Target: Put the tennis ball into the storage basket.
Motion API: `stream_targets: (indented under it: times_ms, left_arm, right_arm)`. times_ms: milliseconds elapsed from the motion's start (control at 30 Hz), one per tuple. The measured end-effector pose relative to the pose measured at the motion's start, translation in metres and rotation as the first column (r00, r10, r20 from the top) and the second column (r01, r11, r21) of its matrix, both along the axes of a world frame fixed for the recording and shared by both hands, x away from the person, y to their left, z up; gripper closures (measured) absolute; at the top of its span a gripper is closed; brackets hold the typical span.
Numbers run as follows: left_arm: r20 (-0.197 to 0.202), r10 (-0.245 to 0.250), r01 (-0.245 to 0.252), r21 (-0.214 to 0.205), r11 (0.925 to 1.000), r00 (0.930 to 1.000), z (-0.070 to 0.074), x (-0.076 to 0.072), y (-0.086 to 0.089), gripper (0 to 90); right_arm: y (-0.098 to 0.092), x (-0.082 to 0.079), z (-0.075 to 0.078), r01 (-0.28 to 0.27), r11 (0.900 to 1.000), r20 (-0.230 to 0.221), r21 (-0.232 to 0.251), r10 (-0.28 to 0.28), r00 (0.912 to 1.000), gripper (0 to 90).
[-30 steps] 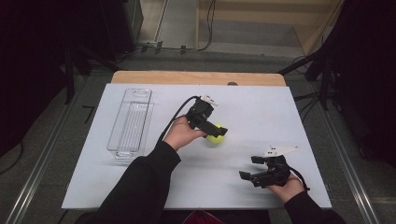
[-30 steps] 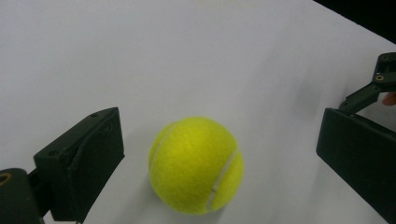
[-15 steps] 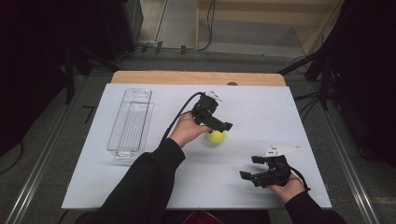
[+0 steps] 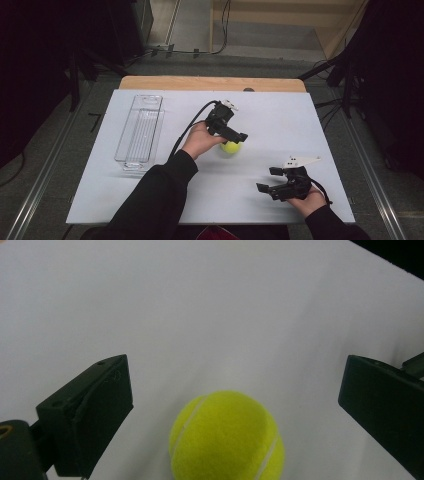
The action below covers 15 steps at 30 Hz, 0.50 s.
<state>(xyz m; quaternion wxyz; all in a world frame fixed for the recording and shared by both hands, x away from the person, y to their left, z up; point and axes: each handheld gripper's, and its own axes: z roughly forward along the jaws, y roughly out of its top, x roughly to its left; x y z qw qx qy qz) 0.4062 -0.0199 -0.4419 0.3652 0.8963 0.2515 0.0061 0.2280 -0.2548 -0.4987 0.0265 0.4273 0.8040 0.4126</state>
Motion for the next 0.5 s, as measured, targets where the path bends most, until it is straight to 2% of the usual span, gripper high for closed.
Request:
stream_targets:
  times_ms: [267, 467, 500]
  left_arm:
    - [0.001, -0.012, 0.012, 0.011, 0.9999, 0.9999, -0.0049, -0.0011, -0.0020, 1.4]
    - [0.000, -0.008, 0.008, 0.000, 1.0000, 1.0000, -0.0087, -0.0015, -0.0017, 1.4]
    - [-0.004, 0.002, -0.002, -0.010, 0.9999, 1.0000, -0.0100, -0.0024, -0.0013, 4.2]
  right_arm:
    - [-0.0004, -0.0002, 0.0000, 0.002, 1.0000, 0.001, -0.001, -0.002, 1.0000, 12.7]
    - [-0.0006, -0.0003, 0.0001, 0.002, 1.0000, 0.001, -0.002, -0.002, 1.0000, 12.7]
    - [-0.0007, -0.0003, 0.0000, 0.001, 1.0000, 0.001, -0.002, -0.001, 1.0000, 12.7]
